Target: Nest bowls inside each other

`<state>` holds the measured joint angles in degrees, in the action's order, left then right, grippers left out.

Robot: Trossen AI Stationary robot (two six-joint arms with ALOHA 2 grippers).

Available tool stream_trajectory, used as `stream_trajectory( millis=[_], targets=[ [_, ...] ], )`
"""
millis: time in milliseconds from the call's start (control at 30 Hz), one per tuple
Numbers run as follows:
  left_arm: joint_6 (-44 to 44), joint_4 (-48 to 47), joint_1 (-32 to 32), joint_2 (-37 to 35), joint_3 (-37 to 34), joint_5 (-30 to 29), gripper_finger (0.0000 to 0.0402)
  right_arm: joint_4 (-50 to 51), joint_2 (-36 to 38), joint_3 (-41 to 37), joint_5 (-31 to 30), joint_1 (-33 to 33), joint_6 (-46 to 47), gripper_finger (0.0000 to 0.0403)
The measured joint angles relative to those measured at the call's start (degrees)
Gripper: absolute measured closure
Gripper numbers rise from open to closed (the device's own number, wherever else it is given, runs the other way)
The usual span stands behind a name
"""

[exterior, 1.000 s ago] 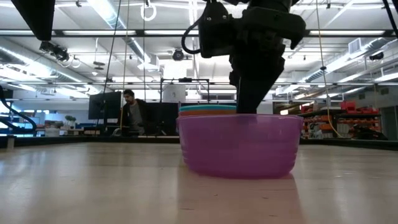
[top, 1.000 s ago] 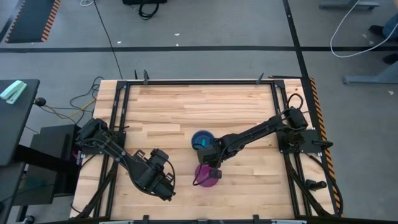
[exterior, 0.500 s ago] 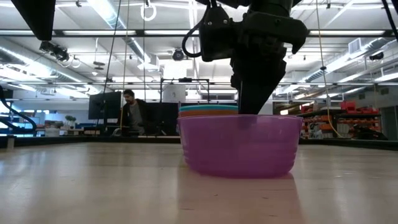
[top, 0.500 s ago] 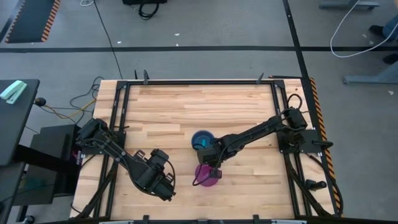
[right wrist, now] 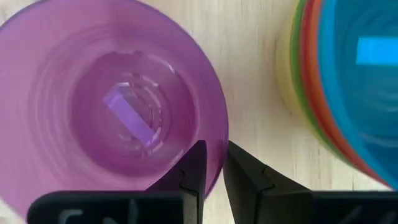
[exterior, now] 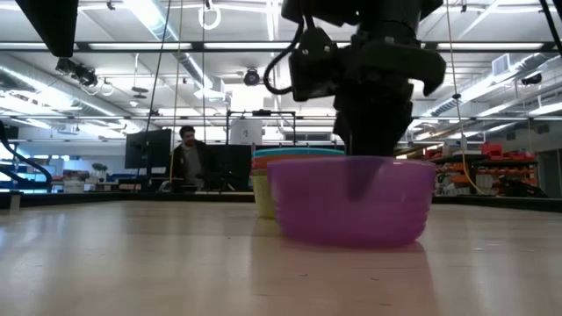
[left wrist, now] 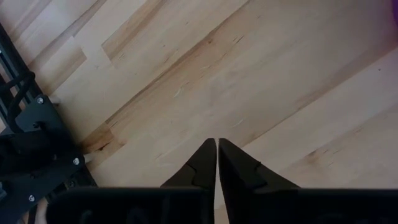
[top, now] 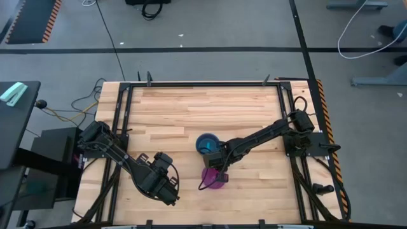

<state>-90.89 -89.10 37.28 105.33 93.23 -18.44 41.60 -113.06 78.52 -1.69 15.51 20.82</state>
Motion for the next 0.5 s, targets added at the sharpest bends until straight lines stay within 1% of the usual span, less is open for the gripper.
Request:
stream_trajectory(
  millis=[133,333,500],
  targets=[
    [0.02,0.0,-0.02,0.01,0.0,0.0,0.0374,-0.13,0.0,-0.83,0.0,0.0,-0.03,0.0343],
    [0.02,0.04,-0.02,0.01,0.0,-0.02,0.0387,-1.26,0.0,-0.81,0.0,0.0,-1.23,0.0346],
    [0.04,0.11,0.0,0.01,0.0,-0.51,0.0392,-2.64,0.0,-0.81,0.05,-0.02,-1.51,0.0374]
  ],
)
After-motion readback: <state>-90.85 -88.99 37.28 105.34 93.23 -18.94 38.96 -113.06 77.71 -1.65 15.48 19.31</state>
